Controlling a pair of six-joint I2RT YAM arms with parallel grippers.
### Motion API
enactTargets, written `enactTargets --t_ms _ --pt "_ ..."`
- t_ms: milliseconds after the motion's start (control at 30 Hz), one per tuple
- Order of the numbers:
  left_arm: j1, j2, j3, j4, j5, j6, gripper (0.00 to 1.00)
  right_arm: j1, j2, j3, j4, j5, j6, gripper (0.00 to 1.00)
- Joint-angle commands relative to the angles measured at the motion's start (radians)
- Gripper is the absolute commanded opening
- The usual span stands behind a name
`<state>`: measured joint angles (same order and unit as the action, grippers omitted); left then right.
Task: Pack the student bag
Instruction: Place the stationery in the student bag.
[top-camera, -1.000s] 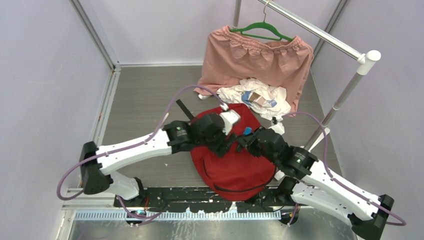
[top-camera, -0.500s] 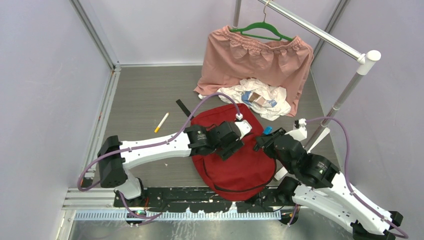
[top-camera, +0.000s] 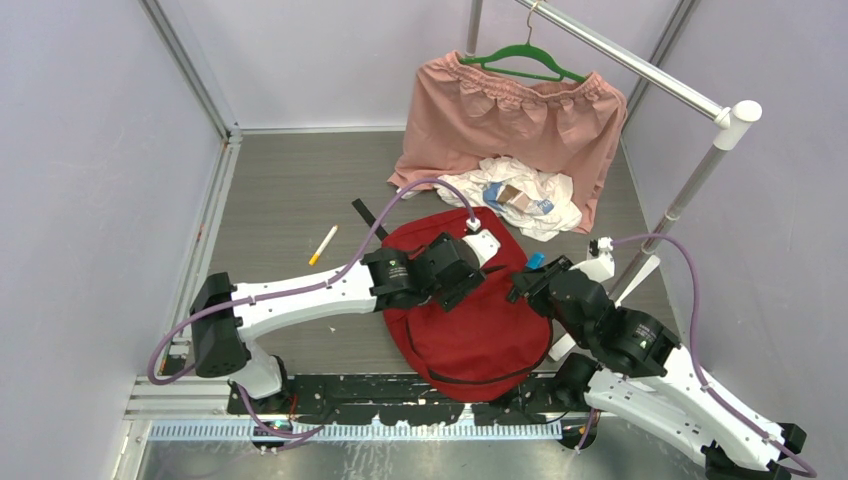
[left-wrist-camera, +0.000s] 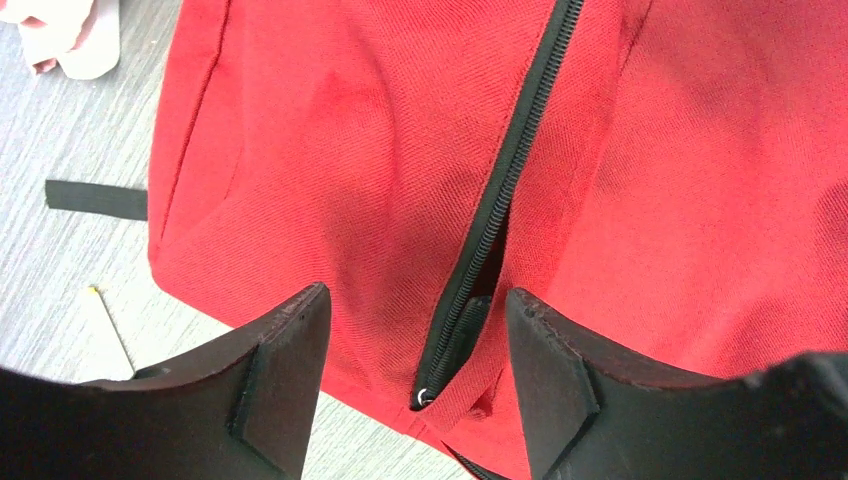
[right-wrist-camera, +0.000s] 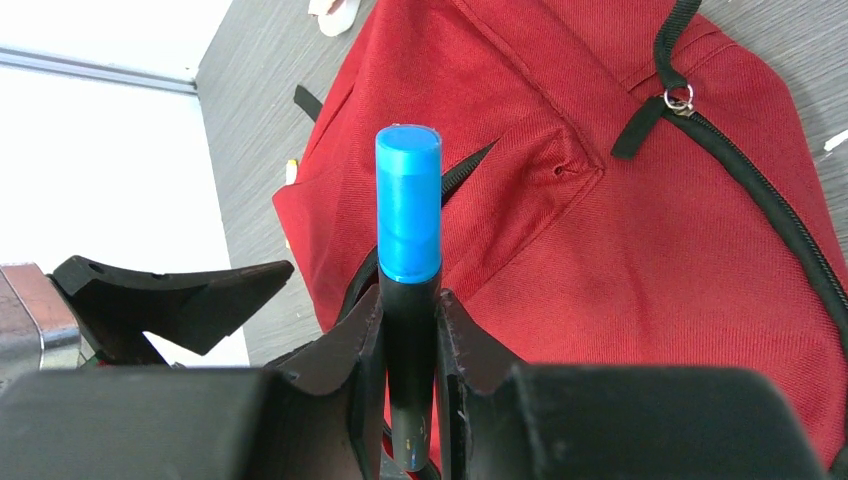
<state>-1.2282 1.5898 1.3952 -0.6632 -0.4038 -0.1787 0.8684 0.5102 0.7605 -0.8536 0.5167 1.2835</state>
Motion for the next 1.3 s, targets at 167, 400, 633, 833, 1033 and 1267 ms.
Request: enactTargets --t_ms 167,400,633,833,1033,1267 --pt "0.003 0.005 0.058 0.037 -0.075 0.003 0.68 -0.001 0.010 0.003 0.062 0.016 -0.021 0.01" --pt "0.002 0.051 0.078 0.028 -0.057 -0.007 0.71 -0.001 0.046 -0.006 0.097 -0.008 -0.044 0.01" --pt "0.002 0.123 0.109 0.010 -0.032 -0.029 0.68 -0.001 0.162 -0.068 0.205 -0.126 -0.051 0.01" --pt "0.003 0.200 0.161 -0.040 0.053 -0.063 0.61 -0.002 0.293 -0.132 0.374 -0.301 -0.034 0.01" --pt "0.003 0.255 0.185 -0.033 0.121 -0.063 0.56 0.000 0.369 -0.141 0.440 -0.340 -0.054 0.01" --pt "0.016 0.301 0.258 -0.048 0.067 -0.049 0.52 -0.005 0.389 -0.046 0.368 -0.272 -0.142 0.01"
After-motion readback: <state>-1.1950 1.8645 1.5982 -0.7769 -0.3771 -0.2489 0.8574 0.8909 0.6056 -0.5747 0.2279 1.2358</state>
